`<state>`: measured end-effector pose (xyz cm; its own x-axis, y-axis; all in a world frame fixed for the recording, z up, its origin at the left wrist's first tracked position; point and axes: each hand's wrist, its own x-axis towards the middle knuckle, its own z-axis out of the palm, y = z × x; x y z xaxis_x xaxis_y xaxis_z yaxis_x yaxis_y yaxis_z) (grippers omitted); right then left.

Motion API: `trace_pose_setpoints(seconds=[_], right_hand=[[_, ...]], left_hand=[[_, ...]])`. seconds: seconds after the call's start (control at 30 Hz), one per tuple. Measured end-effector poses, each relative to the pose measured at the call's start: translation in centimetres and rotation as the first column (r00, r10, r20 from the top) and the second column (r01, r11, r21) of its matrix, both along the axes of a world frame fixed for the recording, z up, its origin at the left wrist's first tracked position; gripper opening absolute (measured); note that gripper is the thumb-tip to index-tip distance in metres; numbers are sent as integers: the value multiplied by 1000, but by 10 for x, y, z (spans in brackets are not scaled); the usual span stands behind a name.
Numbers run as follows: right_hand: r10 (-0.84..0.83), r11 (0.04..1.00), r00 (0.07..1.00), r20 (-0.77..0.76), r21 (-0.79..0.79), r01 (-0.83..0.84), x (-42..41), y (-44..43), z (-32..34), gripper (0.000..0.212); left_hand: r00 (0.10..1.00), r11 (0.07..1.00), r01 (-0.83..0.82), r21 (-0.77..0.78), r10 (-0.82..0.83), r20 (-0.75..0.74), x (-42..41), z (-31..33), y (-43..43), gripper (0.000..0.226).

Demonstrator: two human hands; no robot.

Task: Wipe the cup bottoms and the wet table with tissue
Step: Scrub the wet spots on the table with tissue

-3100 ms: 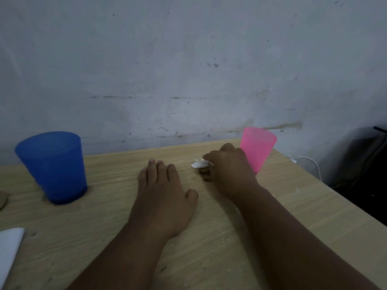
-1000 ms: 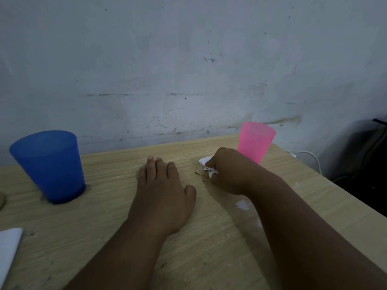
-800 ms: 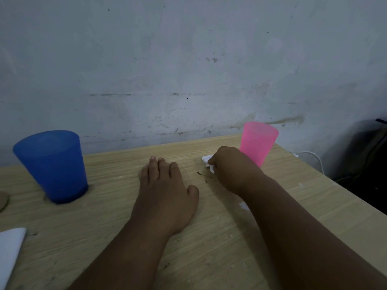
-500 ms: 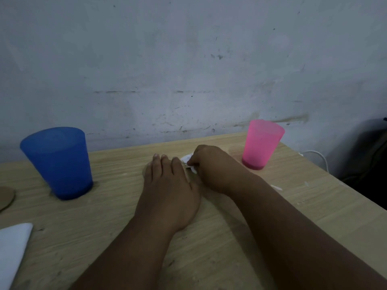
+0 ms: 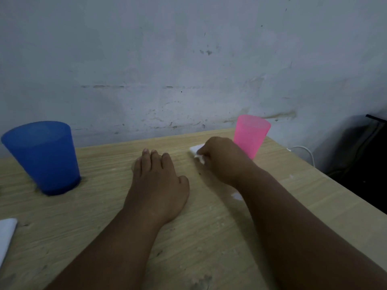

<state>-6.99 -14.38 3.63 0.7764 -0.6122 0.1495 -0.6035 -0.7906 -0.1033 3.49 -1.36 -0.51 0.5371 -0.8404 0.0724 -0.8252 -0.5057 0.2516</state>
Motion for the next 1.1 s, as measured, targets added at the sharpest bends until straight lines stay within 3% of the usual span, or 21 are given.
trace_pose_setpoints(seconds=[0.07, 0.2, 0.37, 0.53, 0.7, 0.8, 0.87, 0.97, 1.1], right_hand=[[57, 997, 998, -29, -42, -58, 7, 2, -9, 23], [-83, 989, 996, -46, -128, 76, -2, 3, -3, 25], [-156, 987, 984, -85, -54, 152, -13, 9, -2, 30], [-47, 999, 998, -43, 23, 48, -9, 25, -9, 29], [-60, 993, 994, 90, 111, 50, -4, 25, -13, 22], [-96, 972, 943, 318, 236, 19, -13, 13, -10, 20], [-151, 971, 913, 378, 228, 66, -17, 3, -11, 20], [-115, 990, 954, 276, 104, 90, -10, -2, -18, 22], [1, 1000, 990, 144, 27, -5, 6, 0, -22, 37]], left_hand=[[1000, 1000, -6, 6, 6, 4, 0, 0, 0, 71], [1000, 1000, -4, 4, 4, 2, 0, 1, -1, 71], [1000, 1000, 2, 2, -2, 11, 0, 0, 0, 70], [1000, 1000, 14, 1, -14, 25, -1, 1, 2, 69], [1000, 1000, 2, -4, -2, 22, -1, 0, -1, 69], [1000, 1000, 0, -6, 1, 13, 0, 0, -1, 69], [1000, 1000, -1, -9, 1, 4, -1, 0, -2, 69], [1000, 1000, -6, -20, 6, 4, -1, -1, -2, 71], [1000, 1000, -11, -29, 11, -7, 0, -1, -2, 73]])
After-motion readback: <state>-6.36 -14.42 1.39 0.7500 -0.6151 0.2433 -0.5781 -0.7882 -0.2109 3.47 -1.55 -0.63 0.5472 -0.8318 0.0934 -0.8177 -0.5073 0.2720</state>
